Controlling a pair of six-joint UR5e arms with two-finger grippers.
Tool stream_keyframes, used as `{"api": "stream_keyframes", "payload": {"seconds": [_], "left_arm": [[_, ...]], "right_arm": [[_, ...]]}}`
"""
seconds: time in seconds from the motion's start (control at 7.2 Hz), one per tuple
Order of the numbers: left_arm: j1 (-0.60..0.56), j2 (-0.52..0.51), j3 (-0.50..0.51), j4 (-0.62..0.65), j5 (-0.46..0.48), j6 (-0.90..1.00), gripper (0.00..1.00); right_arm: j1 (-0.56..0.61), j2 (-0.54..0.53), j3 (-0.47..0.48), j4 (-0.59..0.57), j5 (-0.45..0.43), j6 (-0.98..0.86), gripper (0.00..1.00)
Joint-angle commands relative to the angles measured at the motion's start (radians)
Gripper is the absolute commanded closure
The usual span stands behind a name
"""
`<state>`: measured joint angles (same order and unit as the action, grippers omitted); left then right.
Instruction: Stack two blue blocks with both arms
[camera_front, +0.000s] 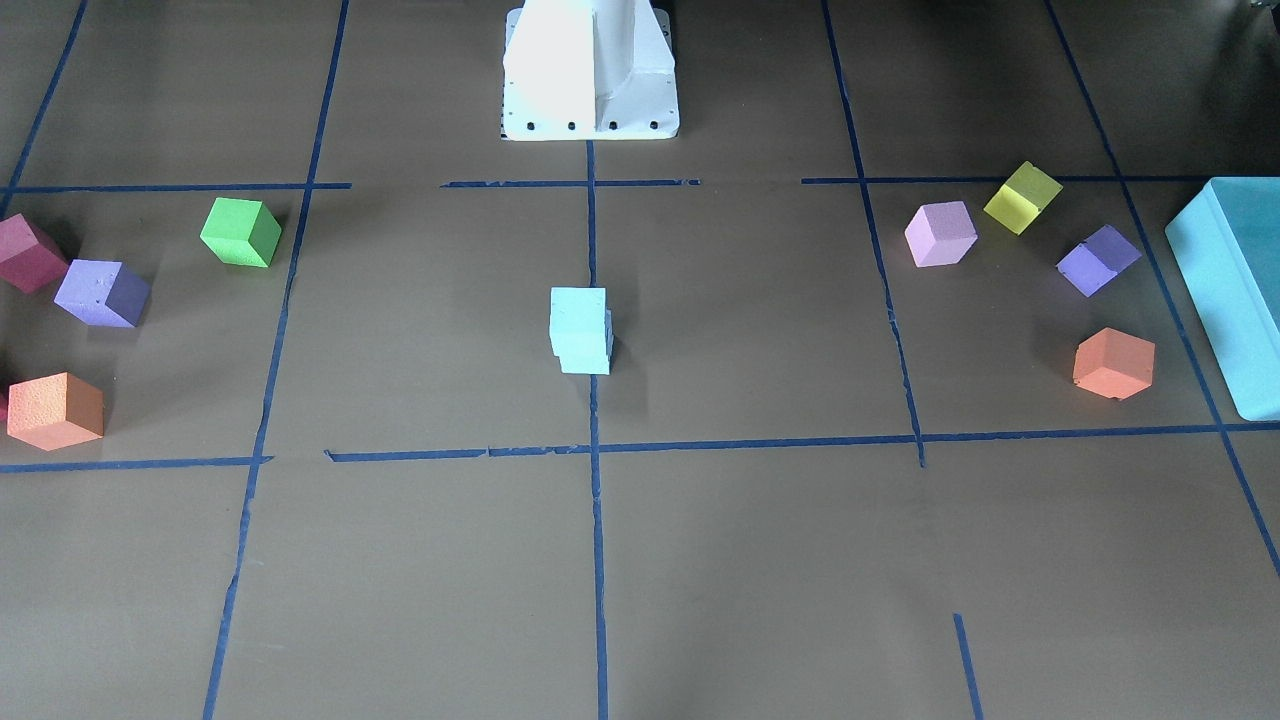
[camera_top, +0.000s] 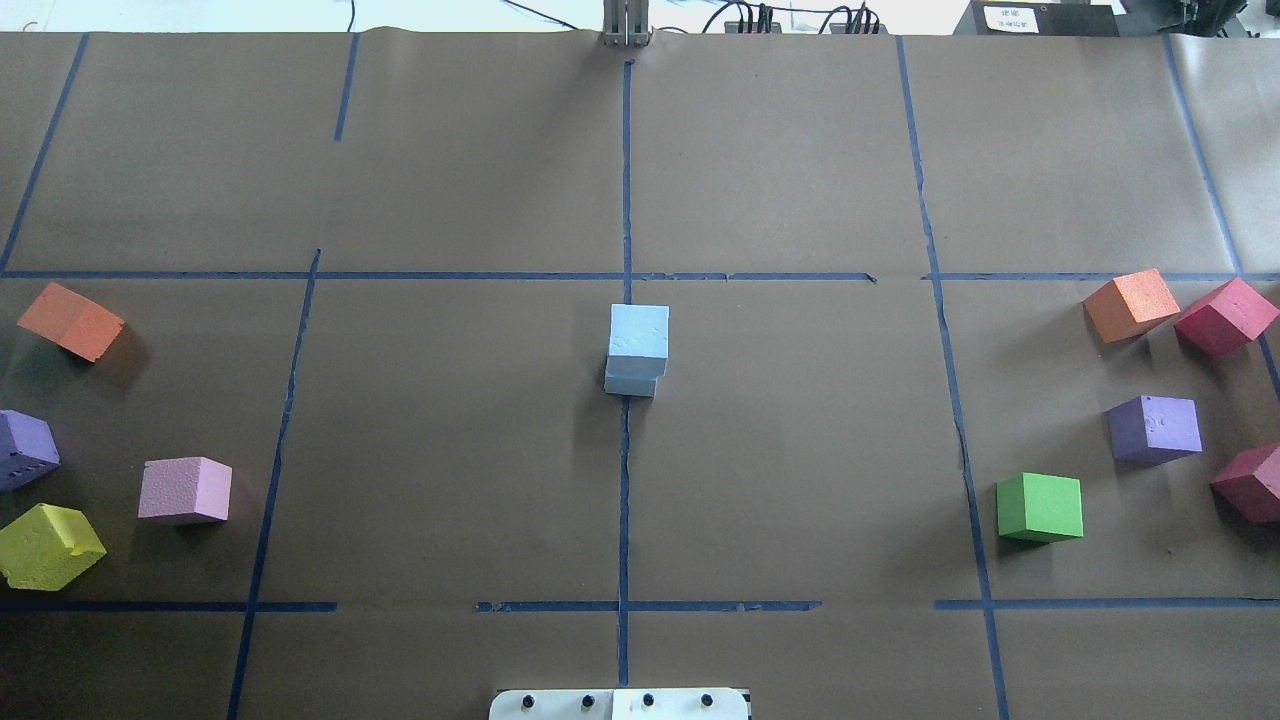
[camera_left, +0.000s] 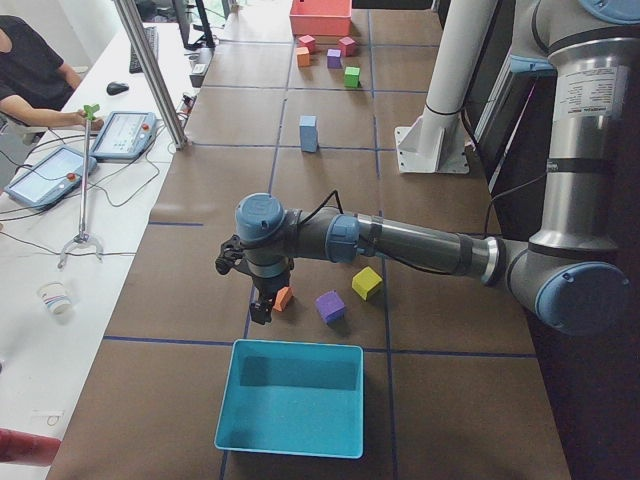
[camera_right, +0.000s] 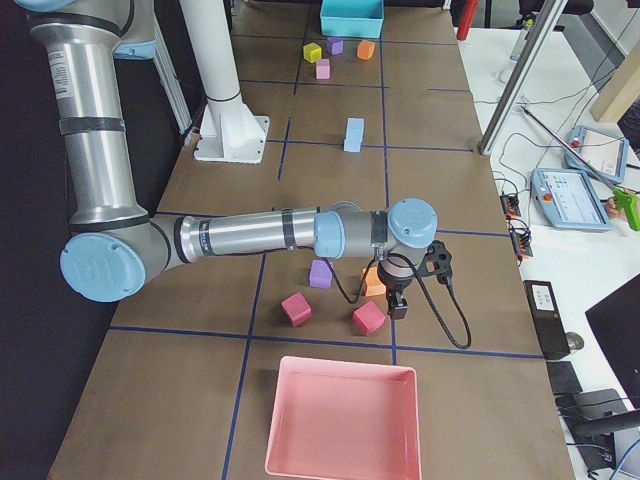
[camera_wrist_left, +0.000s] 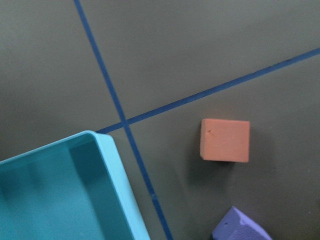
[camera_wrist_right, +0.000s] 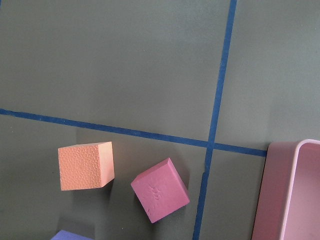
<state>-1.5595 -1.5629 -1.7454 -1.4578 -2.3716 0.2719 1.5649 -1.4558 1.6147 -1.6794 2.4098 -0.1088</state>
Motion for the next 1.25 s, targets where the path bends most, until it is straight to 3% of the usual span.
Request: {"api": "stream_keyframes", "payload": {"seconds": [0.0, 1.11], "left_arm": [[-0.011, -0.011, 0.0, 0.007, -0.02, -0.165, 0.0], [-0.01, 0.06, -0.017, -0.013, -0.037, -0.157, 0.0]], "right_arm": [[0.001, -0.011, 0.005, 0.001, -0.001, 0.001, 0.0], [-0.026, -0.038, 0.034, 0.003, -0.003, 0.009, 0.0]]}}
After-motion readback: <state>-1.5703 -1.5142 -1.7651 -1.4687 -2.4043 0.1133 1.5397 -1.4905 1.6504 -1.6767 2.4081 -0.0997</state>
